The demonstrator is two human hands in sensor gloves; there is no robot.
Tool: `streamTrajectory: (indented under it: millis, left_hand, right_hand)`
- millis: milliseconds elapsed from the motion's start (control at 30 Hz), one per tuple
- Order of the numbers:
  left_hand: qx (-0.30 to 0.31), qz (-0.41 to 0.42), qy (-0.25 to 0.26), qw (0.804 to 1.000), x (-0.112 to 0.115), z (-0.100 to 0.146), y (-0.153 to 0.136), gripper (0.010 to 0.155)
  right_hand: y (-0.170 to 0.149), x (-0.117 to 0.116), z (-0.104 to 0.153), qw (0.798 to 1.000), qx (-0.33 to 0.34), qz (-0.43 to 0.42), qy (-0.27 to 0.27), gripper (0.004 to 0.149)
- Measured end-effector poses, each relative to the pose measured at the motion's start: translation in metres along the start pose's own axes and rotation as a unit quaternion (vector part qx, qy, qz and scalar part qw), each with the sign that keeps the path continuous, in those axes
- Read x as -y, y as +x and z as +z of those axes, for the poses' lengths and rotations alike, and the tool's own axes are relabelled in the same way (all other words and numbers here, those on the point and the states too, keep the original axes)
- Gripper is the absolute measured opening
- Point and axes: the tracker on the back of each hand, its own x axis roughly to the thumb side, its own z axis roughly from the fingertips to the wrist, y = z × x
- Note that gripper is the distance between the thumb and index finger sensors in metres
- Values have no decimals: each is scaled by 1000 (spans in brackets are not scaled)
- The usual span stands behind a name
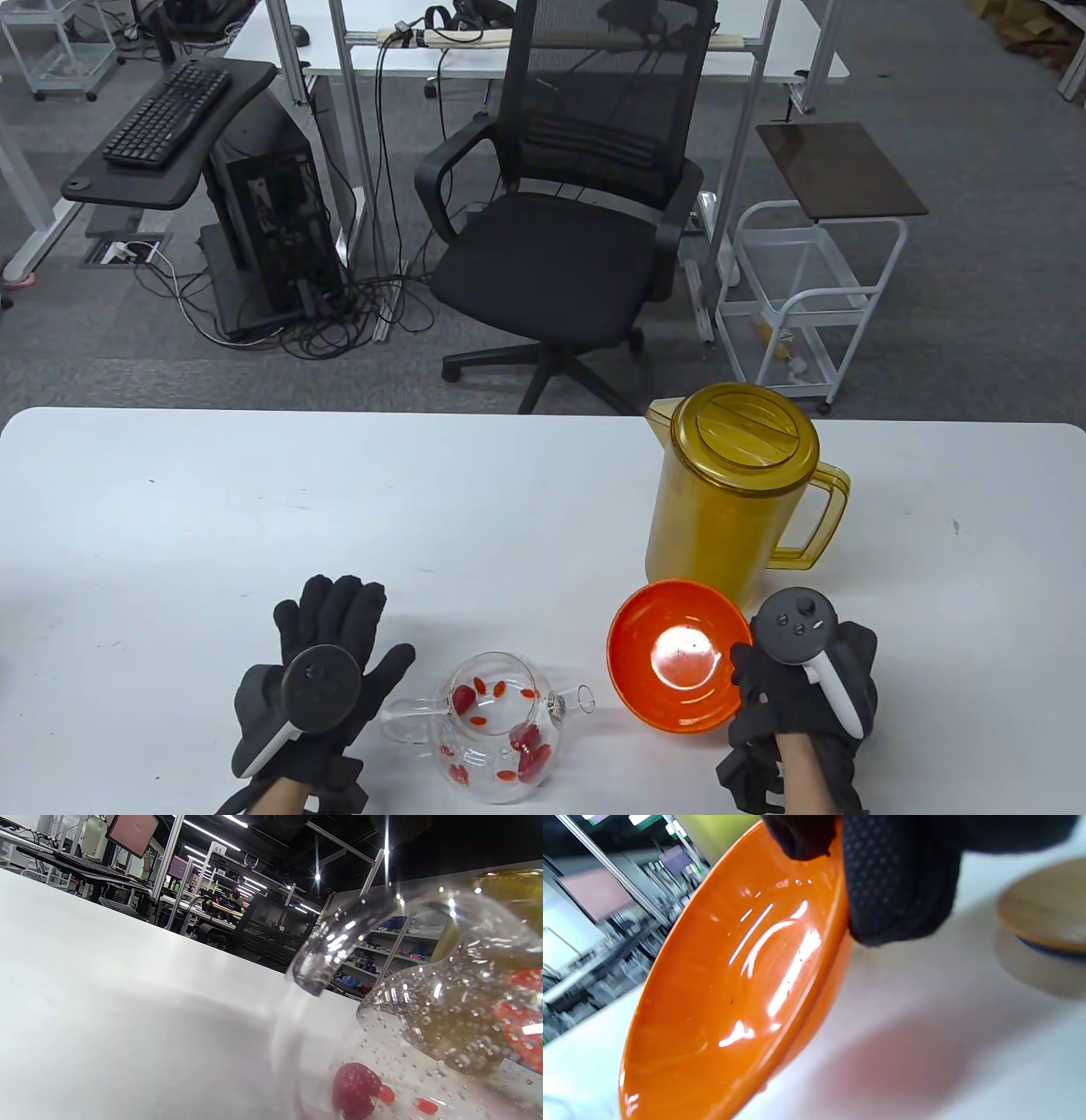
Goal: Make wolfberry and red date tea
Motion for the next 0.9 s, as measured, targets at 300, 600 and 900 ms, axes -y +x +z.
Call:
streamTrajectory:
  millis: [300, 600, 900]
  left_hand:
    - [-1, 0, -2, 1000, 1, 0, 1, 77]
    - [-1, -1, -3, 1000, 0, 0, 1, 77]
    - [1, -5, -9, 1000, 2, 0, 3, 77]
  right_hand:
    - [-24, -28, -22, 994, -35, -14, 106, 45]
    - [-37, -35, -29, 986, -97, 4, 133, 47]
    - [-34, 5, -25, 996, -68, -59, 4, 84]
